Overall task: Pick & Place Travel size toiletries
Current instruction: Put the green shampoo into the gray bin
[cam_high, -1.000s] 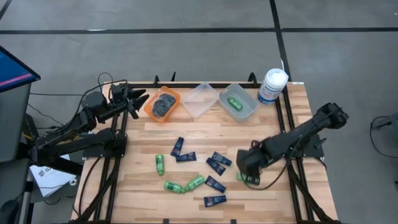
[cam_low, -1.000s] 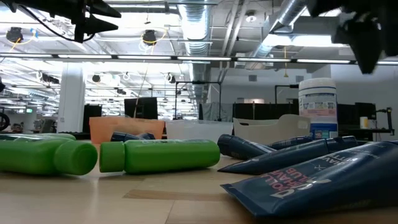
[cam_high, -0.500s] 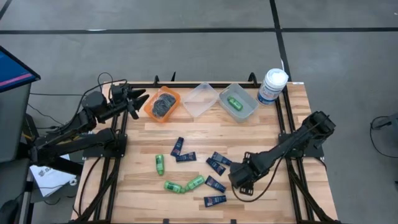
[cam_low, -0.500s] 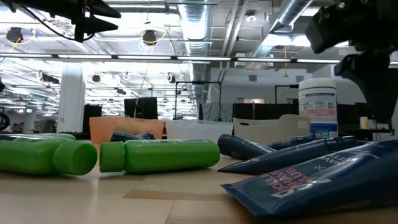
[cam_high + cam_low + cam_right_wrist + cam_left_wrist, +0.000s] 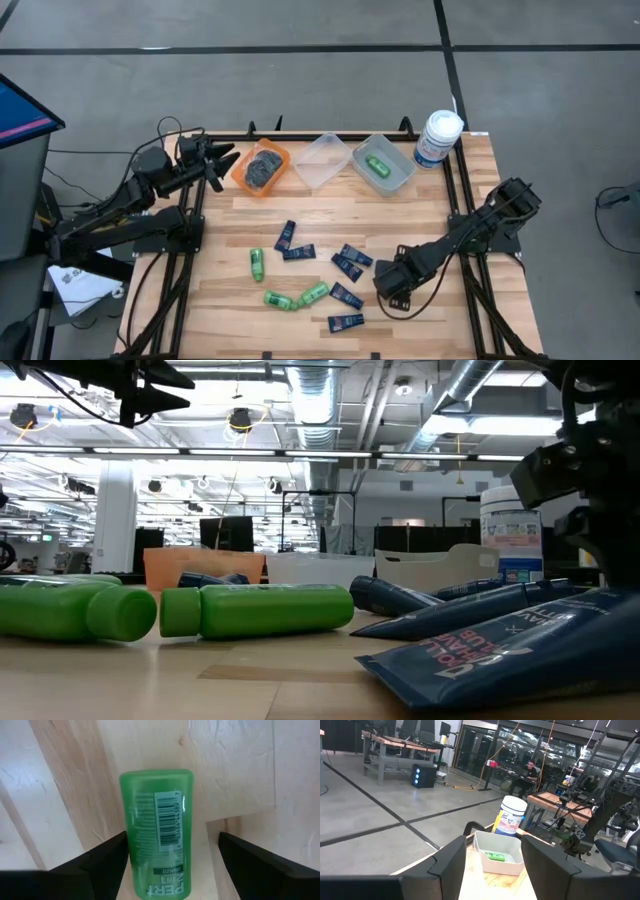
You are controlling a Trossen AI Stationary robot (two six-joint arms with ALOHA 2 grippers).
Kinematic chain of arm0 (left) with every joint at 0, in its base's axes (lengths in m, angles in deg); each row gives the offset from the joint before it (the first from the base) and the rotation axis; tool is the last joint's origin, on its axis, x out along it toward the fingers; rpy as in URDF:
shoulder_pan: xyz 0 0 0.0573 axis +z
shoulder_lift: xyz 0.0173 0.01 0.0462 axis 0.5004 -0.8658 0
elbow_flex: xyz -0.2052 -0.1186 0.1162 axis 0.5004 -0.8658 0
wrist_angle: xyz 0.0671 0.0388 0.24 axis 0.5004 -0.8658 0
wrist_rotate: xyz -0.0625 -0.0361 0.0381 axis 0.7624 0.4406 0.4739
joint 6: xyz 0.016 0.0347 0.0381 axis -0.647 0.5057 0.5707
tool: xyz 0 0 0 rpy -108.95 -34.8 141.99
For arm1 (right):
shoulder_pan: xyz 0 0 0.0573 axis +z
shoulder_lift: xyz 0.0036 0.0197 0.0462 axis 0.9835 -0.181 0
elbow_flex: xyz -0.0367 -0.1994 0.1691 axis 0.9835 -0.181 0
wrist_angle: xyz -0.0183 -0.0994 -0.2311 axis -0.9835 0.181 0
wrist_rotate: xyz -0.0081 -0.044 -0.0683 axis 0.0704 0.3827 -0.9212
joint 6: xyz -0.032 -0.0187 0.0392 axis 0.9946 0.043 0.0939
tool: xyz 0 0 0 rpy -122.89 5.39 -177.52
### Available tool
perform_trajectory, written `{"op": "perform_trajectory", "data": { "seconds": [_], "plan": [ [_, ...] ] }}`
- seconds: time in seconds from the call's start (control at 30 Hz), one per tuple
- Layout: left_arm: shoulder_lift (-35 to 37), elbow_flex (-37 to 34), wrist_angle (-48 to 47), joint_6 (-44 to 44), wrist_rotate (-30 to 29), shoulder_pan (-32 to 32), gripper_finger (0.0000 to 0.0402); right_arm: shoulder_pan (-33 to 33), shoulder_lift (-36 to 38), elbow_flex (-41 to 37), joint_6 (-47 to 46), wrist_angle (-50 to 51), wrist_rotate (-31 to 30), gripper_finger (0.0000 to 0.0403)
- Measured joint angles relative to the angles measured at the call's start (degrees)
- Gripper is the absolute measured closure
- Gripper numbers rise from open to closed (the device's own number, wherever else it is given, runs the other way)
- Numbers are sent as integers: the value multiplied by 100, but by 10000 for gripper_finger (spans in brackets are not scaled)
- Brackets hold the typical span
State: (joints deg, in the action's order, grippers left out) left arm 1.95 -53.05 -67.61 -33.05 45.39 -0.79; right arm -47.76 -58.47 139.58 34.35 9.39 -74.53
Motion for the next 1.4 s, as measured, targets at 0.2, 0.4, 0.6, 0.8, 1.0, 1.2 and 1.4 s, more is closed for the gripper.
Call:
{"op": "perform_trajectory", "data": {
  "seconds": [0.2, 0.4, 0.6, 0.8, 1.0, 1.2, 1.4],
  "plan": [
    [0, 0, -2, -1, 0, 0, 216, -1, -7, -47, 170, 1, -24, 160],
    [0, 0, 0, -19, 0, 0, 216, -7, 108, -71, 219, 37, -61, 233],
    [0, 0, 0, -20, 1, 0, 216, -120, 686, -77, 524, 33, -103, 272],
    [0, 0, 0, -20, 0, 0, 216, -701, 1388, -77, 1005, 416, -369, 268],
    [1, 0, 0, -20, 0, -1, 216, -1898, 2206, -71, 1746, 547, -1000, 263],
    [0, 0, 2, -20, 0, 0, 216, -3521, 2680, 172, 2400, 492, -1369, 264],
    [0, 0, 2, -22, 0, -2, 216, -4961, 2440, 577, 3049, 330, -1411, 263]
  ]
}}
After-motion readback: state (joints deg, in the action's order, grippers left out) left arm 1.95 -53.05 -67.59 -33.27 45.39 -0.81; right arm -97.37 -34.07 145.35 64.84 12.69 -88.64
